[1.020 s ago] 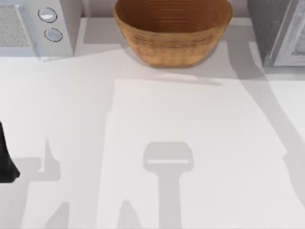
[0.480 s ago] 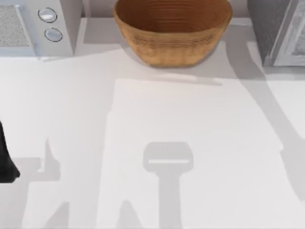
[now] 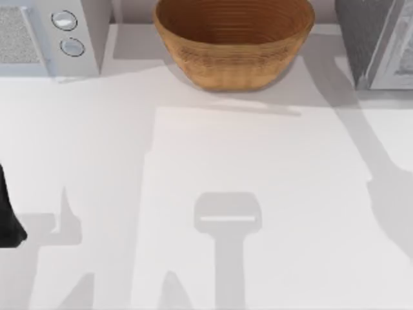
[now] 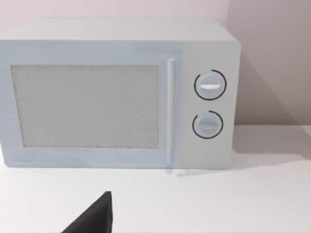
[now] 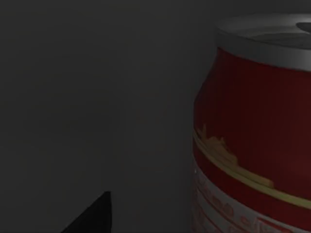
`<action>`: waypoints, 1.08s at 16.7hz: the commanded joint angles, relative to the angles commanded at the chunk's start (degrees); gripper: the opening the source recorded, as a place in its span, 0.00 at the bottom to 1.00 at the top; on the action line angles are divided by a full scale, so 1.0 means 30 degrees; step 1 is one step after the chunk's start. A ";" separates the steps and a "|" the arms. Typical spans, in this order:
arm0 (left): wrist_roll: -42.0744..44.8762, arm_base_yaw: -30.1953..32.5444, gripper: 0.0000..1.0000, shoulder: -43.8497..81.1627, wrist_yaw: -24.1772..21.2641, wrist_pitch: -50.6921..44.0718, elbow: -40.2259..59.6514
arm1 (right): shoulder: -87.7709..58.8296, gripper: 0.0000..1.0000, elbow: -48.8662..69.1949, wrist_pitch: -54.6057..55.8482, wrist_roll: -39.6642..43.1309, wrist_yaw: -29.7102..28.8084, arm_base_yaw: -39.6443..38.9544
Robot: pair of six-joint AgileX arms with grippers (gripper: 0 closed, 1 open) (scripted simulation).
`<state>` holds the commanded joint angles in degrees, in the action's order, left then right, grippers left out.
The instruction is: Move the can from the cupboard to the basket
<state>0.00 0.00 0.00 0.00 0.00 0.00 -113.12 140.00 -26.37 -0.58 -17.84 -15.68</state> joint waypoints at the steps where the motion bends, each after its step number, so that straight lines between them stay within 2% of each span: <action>1: 0.0000 0.0000 1.00 0.0000 0.0000 0.0000 0.0000 | -0.0237 1.00 0.0302 -0.0084 0.0001 0.0035 0.0038; 5: 0.0000 0.0000 1.00 0.0000 0.0000 0.0000 0.0000 | -0.0319 1.00 0.0403 -0.0113 0.0001 0.0045 0.0050; 18: 0.0000 0.0000 1.00 0.0000 0.0000 0.0000 0.0000 | -0.0319 0.02 0.0403 -0.0113 0.0001 0.0045 0.0050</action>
<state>0.00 0.00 0.00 0.00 0.00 0.00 -114.08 141.20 -26.71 -0.58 -17.71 -15.53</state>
